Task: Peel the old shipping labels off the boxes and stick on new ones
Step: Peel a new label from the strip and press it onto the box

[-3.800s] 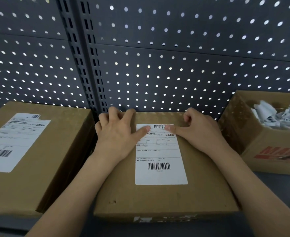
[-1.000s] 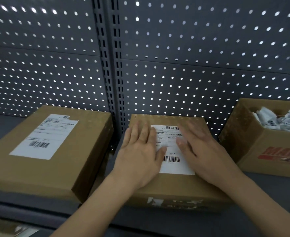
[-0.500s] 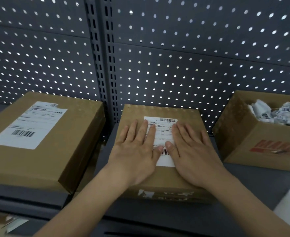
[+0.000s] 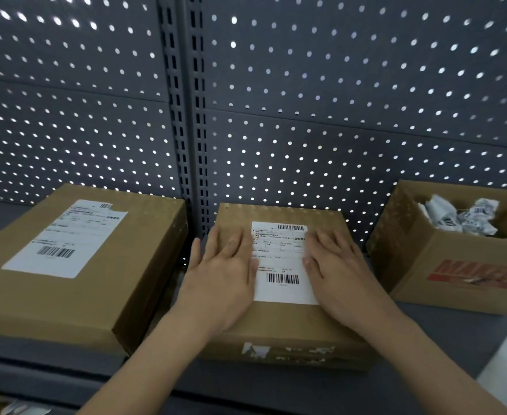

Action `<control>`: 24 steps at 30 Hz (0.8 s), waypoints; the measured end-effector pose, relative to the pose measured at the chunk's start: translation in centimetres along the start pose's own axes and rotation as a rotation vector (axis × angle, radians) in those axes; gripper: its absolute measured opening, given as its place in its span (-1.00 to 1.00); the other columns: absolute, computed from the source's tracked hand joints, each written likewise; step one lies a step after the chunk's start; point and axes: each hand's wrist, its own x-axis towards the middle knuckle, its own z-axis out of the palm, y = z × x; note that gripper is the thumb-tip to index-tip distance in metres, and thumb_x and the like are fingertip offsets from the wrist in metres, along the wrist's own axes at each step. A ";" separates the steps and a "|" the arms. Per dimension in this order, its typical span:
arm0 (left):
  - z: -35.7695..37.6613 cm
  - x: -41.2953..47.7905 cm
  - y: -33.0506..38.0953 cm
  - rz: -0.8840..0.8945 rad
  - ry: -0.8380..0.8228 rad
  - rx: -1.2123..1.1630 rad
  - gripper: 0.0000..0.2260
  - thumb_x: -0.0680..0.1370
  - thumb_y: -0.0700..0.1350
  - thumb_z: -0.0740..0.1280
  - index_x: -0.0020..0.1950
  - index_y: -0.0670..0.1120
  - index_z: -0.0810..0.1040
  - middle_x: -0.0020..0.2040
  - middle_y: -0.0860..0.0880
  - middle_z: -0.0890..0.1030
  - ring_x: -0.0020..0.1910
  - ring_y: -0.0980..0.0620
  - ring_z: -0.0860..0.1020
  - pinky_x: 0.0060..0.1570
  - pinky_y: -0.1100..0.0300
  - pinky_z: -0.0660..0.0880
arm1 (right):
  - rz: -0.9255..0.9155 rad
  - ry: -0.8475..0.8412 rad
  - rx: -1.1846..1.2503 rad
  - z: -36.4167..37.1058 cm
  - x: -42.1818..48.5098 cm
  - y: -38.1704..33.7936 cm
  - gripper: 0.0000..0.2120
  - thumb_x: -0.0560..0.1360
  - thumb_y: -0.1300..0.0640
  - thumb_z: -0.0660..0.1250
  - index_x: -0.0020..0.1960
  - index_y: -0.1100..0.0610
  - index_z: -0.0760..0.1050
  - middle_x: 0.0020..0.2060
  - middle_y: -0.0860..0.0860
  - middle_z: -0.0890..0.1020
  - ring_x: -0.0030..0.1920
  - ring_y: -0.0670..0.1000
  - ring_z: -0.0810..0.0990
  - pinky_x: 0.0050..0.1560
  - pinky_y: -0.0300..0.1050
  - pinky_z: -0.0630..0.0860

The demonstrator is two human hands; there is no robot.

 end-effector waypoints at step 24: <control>0.8 3.6 -0.4 0.010 -0.018 0.009 -0.45 0.65 0.20 -0.18 0.60 0.08 -0.24 0.60 0.10 -0.24 0.56 0.01 -0.32 0.55 -0.04 -0.21 | 0.170 -0.027 0.078 0.5 0.9 1.8 -0.45 0.67 -0.16 -0.14 0.61 -0.04 -0.11 0.61 0.00 -0.12 0.59 0.07 -0.19 0.55 0.19 -0.05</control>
